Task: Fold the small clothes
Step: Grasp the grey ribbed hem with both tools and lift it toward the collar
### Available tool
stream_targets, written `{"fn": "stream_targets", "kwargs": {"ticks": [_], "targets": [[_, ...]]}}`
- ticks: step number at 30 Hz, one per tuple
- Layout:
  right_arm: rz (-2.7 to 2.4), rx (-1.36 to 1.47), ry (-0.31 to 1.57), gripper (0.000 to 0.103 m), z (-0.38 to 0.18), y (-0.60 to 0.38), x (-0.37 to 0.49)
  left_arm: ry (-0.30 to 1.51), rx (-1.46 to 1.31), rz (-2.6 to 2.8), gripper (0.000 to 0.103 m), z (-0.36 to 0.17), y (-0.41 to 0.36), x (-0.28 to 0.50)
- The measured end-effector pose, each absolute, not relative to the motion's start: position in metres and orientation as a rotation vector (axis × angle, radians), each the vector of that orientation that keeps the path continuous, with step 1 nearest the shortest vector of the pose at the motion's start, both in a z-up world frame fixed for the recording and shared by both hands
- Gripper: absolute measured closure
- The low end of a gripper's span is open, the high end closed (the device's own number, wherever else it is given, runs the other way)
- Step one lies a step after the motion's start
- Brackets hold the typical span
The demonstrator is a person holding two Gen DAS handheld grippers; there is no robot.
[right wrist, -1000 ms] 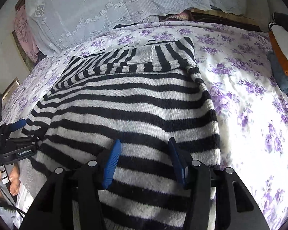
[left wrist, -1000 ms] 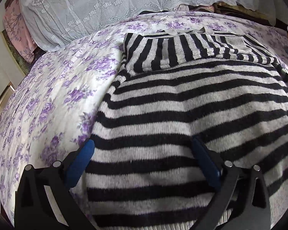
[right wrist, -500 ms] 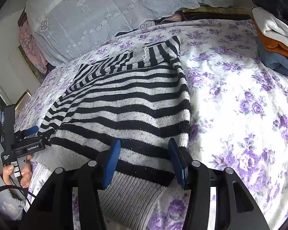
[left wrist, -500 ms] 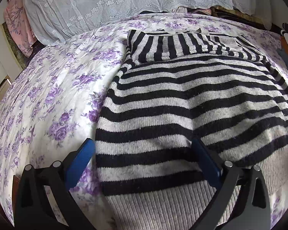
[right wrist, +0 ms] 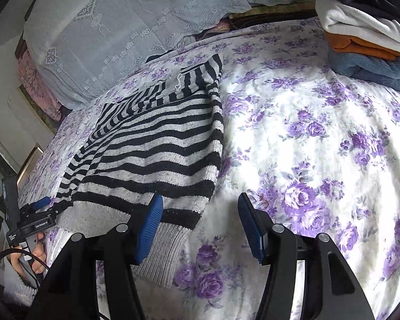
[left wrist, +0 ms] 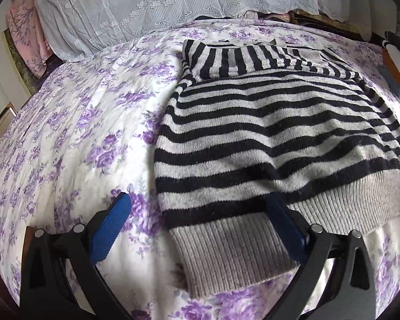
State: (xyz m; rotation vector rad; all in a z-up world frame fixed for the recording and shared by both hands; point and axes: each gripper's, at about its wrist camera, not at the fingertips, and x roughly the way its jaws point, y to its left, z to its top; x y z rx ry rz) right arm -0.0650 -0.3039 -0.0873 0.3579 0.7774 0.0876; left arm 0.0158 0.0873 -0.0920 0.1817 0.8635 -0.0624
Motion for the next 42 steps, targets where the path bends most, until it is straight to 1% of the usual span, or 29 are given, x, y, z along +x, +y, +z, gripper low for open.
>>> {"fn": "stream_targets", "kwargs": {"ticks": [13, 18, 22, 26, 33, 35, 36, 37, 38, 39, 42], "targets": [[0.127, 0.394, 0.812, 0.042, -0.096, -0.302, -0.053, 0.929, 0.020, -0.335, 0.005, -0.101, 0.083, 0.030], [0.141, 0.375, 0.822, 0.041, -0.096, -0.295, -0.045, 0.928, -0.006, -0.374, 0.005, -0.101, 0.082, 0.042], [0.161, 0.363, 0.827, 0.041, -0.094, -0.288, -0.040, 0.925, -0.087, -0.413, 0.005, -0.098, 0.091, 0.049], [0.184, 0.370, 0.832, 0.041, -0.094, -0.288, -0.048, 0.932, -0.142, -0.431, 0.014, -0.096, 0.104, 0.040], [0.206, 0.393, 0.845, 0.045, -0.098, -0.292, -0.052, 0.957, -0.134, -0.418, 0.014, -0.104, 0.110, 0.042], [0.213, 0.380, 0.853, 0.049, -0.099, -0.287, -0.048, 0.960, -0.122, -0.419, 0.014, -0.104, 0.107, 0.044], [0.218, 0.374, 0.858, 0.049, -0.099, -0.284, -0.047, 0.960, -0.119, -0.418, 0.015, -0.104, 0.107, 0.044], [0.220, 0.363, 0.861, 0.050, -0.099, -0.280, -0.047, 0.959, -0.121, -0.418, 0.016, -0.103, 0.107, 0.042], [0.228, 0.352, 0.866, 0.051, -0.099, -0.276, -0.048, 0.955, -0.124, -0.420, 0.023, -0.102, 0.108, 0.039], [0.249, 0.344, 0.872, 0.051, -0.099, -0.273, -0.050, 0.952, -0.128, -0.427, 0.027, -0.101, 0.110, 0.036], [0.282, 0.346, 0.880, 0.051, -0.100, -0.270, -0.055, 0.958, -0.153, -0.442, 0.028, -0.103, 0.116, 0.036]]}}
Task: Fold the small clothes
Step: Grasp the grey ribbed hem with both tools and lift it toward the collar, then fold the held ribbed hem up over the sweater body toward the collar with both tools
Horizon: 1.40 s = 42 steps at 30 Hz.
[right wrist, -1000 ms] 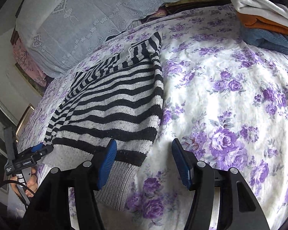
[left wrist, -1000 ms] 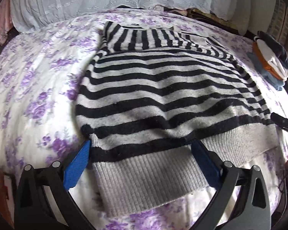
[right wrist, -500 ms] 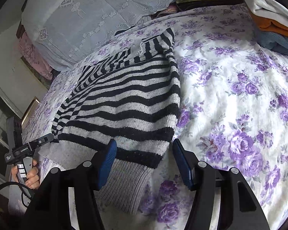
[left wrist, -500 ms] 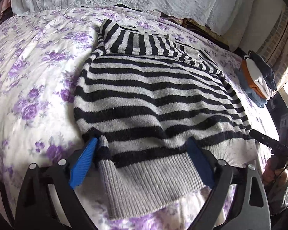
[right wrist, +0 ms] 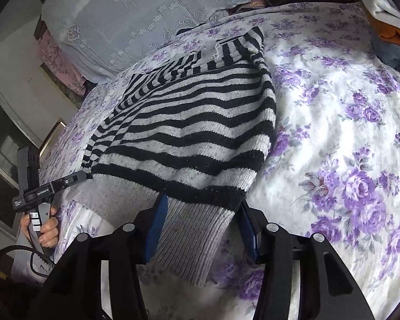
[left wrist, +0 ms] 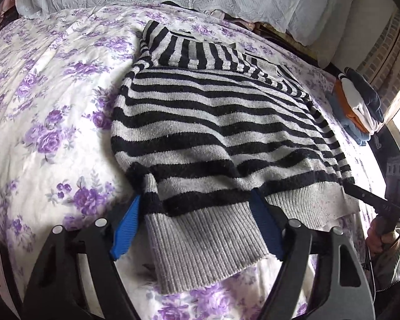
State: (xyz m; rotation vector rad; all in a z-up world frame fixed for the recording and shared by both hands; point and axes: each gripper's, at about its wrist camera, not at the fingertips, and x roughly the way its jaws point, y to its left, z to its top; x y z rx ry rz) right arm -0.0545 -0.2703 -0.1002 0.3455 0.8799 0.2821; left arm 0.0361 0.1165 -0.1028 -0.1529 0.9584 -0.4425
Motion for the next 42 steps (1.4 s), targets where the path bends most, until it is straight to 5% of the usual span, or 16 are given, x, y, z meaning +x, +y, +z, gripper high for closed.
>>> {"fn": "stream_targets", "kwargs": {"ticks": [8, 22, 27, 42], "targets": [[0.296, 0.405, 0.872, 0.063, -0.102, -0.278, -0.050, 0.988, -0.231, -0.398, 0.024, -0.105, 0.134, 0.044], [0.318, 0.434, 0.874, 0.062, -0.108, -0.277, -0.037, 0.941, -0.038, -0.383, 0.025, -0.108, 0.104, 0.040], [0.306, 0.429, 0.864, 0.062, -0.107, -0.273, -0.034, 0.916, -0.025, -0.382, 0.044, -0.105, 0.101, 0.037], [0.295, 0.434, 0.859, 0.064, -0.108, -0.273, -0.041, 0.871, 0.009, -0.358, 0.070, -0.102, 0.101, 0.026]]}}
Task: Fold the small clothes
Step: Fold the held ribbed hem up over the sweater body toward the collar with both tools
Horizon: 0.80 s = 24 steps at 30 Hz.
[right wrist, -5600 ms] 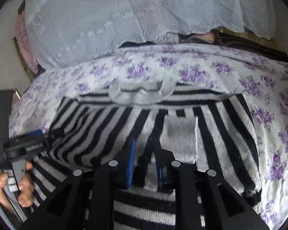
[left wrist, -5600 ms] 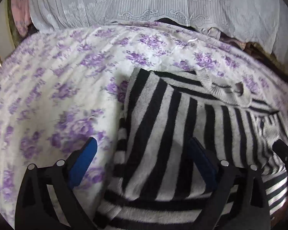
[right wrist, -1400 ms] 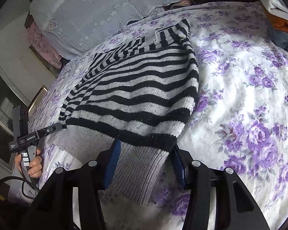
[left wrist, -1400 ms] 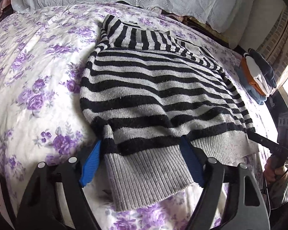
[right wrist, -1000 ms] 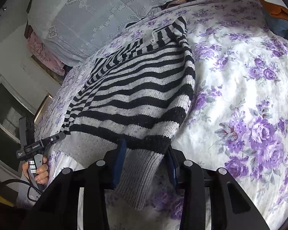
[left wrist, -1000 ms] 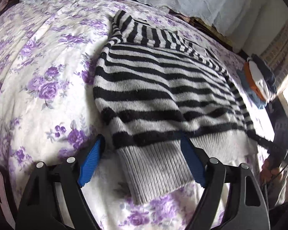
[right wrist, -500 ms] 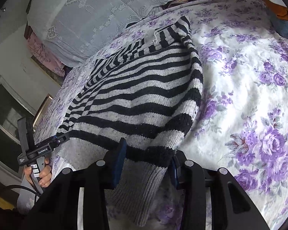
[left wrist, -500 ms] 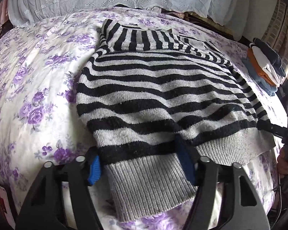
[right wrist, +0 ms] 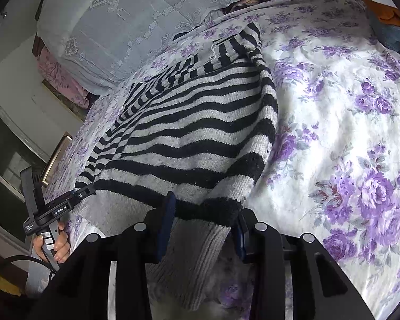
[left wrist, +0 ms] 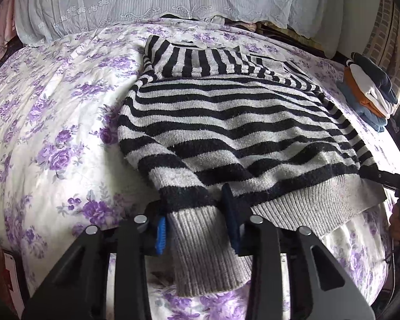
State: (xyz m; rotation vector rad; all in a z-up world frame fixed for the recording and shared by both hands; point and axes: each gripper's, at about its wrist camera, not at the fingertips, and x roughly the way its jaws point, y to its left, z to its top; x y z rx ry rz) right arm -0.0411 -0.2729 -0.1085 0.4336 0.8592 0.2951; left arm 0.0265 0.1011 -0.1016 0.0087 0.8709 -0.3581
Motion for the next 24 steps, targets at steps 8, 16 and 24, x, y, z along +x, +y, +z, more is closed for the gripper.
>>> {"fn": "stream_targets", "kwargs": {"ticks": [8, 16, 24], "targets": [[0.298, 0.432, 0.866, 0.066, -0.109, -0.272, -0.044, 0.897, 0.013, -0.359, 0.061, -0.107, 0.098, 0.029], [0.285, 0.450, 0.819, 0.092, -0.102, -0.275, -0.049, 0.875, -0.033, -0.409, 0.082, -0.100, 0.103, 0.025], [0.285, 0.460, 0.859, 0.093, -0.109, -0.276, -0.047, 0.895, -0.068, -0.429, 0.083, -0.102, 0.107, 0.028]]}}
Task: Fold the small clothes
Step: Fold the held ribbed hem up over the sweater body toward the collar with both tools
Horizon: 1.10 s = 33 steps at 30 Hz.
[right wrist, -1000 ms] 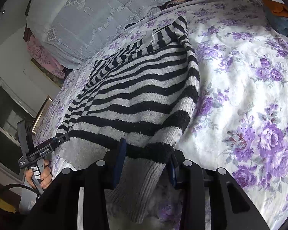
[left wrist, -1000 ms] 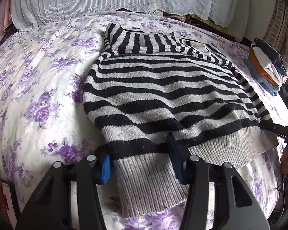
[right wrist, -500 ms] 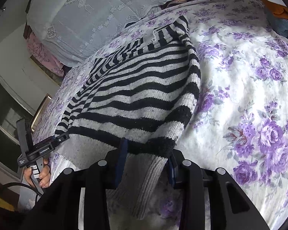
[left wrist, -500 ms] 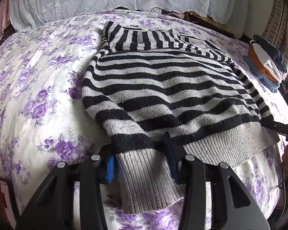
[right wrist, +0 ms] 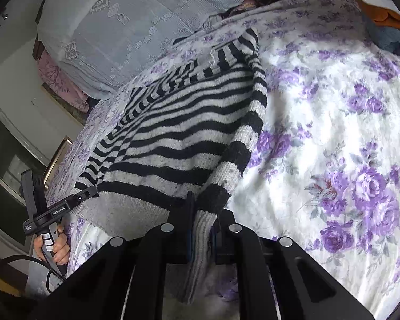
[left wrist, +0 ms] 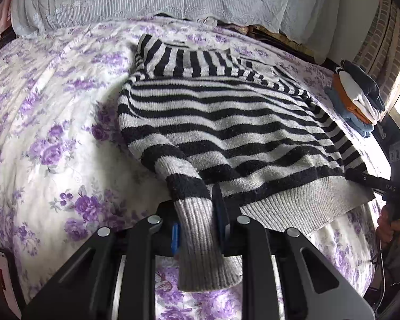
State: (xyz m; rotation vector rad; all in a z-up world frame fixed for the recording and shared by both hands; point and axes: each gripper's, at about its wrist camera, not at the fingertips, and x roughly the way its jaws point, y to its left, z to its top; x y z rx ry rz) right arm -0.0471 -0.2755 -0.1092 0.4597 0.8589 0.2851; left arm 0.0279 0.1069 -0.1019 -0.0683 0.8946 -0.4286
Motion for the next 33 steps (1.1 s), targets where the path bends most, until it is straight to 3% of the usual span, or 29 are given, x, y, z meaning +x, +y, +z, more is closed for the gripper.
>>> {"fn": "stream_targets", "kwargs": {"ticks": [4, 8, 21, 33], "targets": [[0.291, 0.485, 0.862, 0.092, -0.113, -0.278, -0.046, 0.933, -0.111, -0.440, 0.081, -0.107, 0.110, 0.035], [0.301, 0.485, 0.784, 0.095, -0.093, -0.280, -0.058, 0.878, -0.114, -0.453, 0.089, -0.093, 0.113, 0.024], [0.357, 0.517, 0.795, 0.096, -0.088, -0.286, -0.080, 0.864, -0.148, -0.486, 0.089, -0.081, 0.127, -0.003], [0.425, 0.527, 0.695, 0.096, -0.034, -0.291, -0.048, 0.785, -0.131, -0.487, 0.089, -0.029, 0.118, 0.024]]}}
